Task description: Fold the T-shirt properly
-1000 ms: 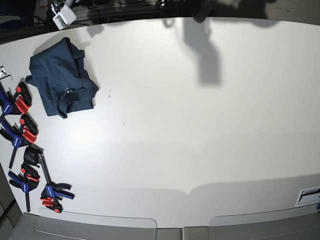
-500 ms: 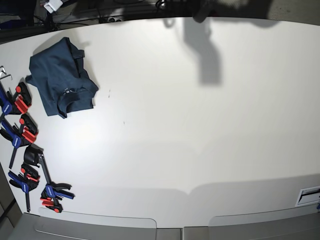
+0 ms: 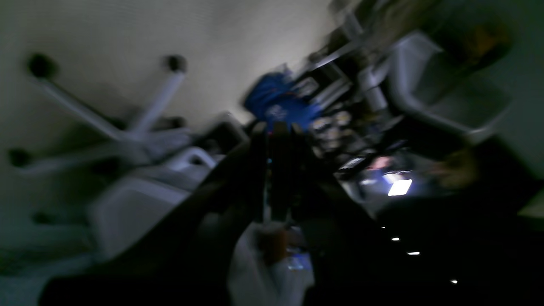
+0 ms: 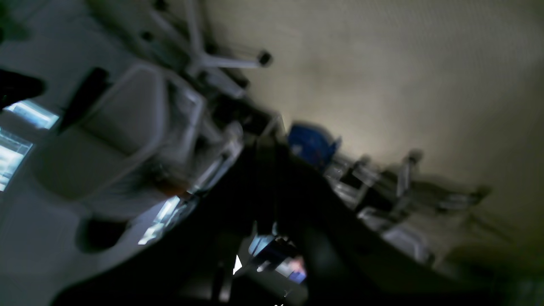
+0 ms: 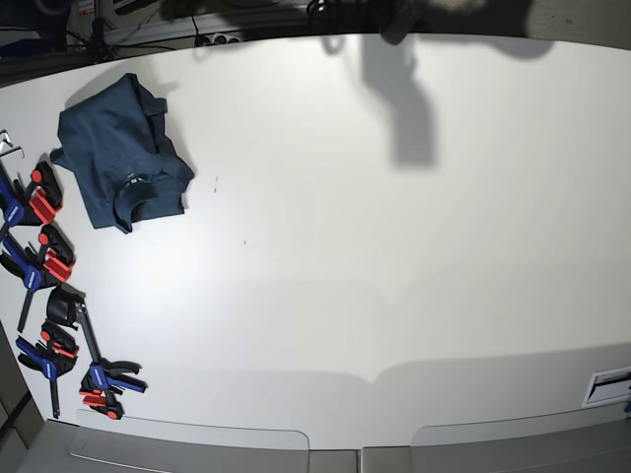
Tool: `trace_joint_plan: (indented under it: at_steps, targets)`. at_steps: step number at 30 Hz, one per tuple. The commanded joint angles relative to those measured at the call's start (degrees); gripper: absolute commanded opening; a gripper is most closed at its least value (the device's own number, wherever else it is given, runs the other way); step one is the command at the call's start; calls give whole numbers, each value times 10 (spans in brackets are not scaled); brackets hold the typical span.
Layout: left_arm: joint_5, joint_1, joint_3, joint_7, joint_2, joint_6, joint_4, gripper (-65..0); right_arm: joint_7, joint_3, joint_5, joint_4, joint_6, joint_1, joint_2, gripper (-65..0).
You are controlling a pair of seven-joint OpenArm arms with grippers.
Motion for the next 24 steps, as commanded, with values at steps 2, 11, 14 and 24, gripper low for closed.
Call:
trace_joint_plan:
  at_steps: [2,11,14,24]
  targets:
    - [47,-27,19,-55,10,-6,-17,-638,48,-62,-62,-30,2,39,-3,-650]
    - [170,-184,28,-240,95,-6,-142,-638,174,-243,-205,-97,-127,181,-91,-650]
    - [178,-221,28,-243,117,-6,-181,-638,190,-246,-222,-112,-185,206,-123,-650]
    - [139,-260,28,-242,141,241,-224,-638,229,-245,-192,-120,-295,226,-163,-650]
